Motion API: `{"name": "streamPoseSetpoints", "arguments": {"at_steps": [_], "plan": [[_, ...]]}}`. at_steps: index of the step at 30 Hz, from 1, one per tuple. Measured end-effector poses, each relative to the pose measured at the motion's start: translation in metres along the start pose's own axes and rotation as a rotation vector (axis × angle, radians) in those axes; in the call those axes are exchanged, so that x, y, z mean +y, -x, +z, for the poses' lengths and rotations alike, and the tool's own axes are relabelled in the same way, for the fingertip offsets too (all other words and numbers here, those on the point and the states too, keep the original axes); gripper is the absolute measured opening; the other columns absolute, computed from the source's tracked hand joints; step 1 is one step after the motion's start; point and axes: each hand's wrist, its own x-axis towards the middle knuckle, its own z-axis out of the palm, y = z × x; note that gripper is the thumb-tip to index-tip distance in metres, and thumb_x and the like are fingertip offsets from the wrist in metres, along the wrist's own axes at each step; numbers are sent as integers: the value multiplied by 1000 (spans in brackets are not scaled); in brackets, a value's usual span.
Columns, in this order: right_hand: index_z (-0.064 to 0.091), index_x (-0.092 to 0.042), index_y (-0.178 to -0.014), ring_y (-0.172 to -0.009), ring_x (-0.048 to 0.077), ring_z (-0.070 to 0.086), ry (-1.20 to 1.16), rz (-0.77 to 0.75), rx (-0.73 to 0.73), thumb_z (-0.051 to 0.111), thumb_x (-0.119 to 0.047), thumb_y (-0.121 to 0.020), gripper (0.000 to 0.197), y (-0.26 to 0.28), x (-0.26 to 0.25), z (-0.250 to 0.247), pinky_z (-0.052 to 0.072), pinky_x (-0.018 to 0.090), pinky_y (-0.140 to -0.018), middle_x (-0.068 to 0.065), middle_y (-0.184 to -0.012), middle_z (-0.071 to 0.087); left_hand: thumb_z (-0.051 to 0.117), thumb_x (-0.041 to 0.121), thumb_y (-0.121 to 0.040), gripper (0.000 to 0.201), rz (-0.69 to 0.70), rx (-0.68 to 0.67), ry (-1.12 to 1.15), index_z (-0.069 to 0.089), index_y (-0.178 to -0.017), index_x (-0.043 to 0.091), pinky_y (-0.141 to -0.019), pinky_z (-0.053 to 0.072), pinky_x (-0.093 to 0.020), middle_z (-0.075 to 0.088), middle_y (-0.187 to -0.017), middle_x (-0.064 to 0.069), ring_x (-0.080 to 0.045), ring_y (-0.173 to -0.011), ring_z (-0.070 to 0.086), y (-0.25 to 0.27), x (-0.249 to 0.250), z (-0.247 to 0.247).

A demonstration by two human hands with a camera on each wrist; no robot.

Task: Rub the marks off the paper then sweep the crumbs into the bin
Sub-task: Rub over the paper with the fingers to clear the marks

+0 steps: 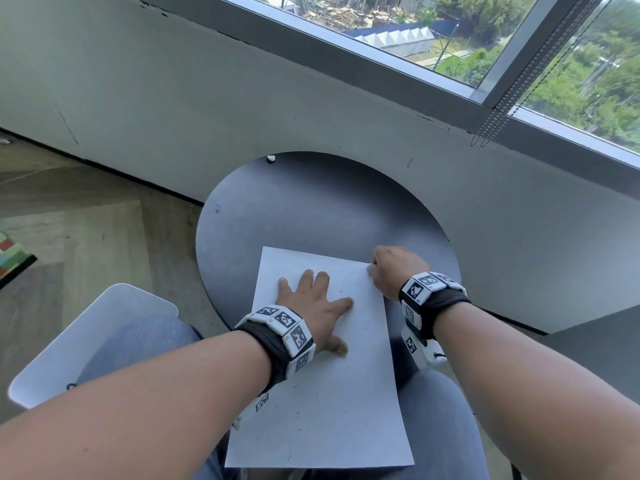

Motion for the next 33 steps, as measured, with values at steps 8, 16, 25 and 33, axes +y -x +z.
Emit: {"name": "streamPoseSetpoints", "arguments": {"at_steps": [8, 16, 25, 33], "plan": [[51, -24, -85, -93, 26, 58, -22, -174, 8, 47, -36, -95, 16, 33, -21, 14, 52, 38, -79, -1, -98, 62, 51, 78, -86, 86, 3, 35, -14, 24, -155, 34, -117, 14, -67, 7, -164, -14, -35, -154, -1, 4, -3, 3], [55, -19, -91, -88, 31, 60, 15, 13, -22, 41, -31, -91, 19, -4, -9, -3, 53, 36, -74, 5, -100, 62, 50, 79, -86, 87, -9, 10, -20, 16, -157, 40, -117, 11, -68, 3, -167, -8, -37, -154, -3, 5, -5, 0], [55, -22, -90, -97, 30, 59, -25, -196, 10, 47, -34, -95, 15, 29, -39, 12, 52, 38, -80, 3, -102, 66, 45, 67, -94, 81, -36, -36, -4, 4, -159, 41, -115, 7, -73, -10, -170, 0, -38, -154, -12, 8, -9, 0], [57, -17, -94, -86, 33, 57, 9, 23, -6, 43, -31, -95, 20, -6, -26, -6, 46, 32, -71, 8, -104, 62, 46, 72, -92, 83, -39, -35, -19, 5, -158, 46, -116, 7, -71, -10, -169, -4, -35, -155, -12, 6, -11, 1]]}}
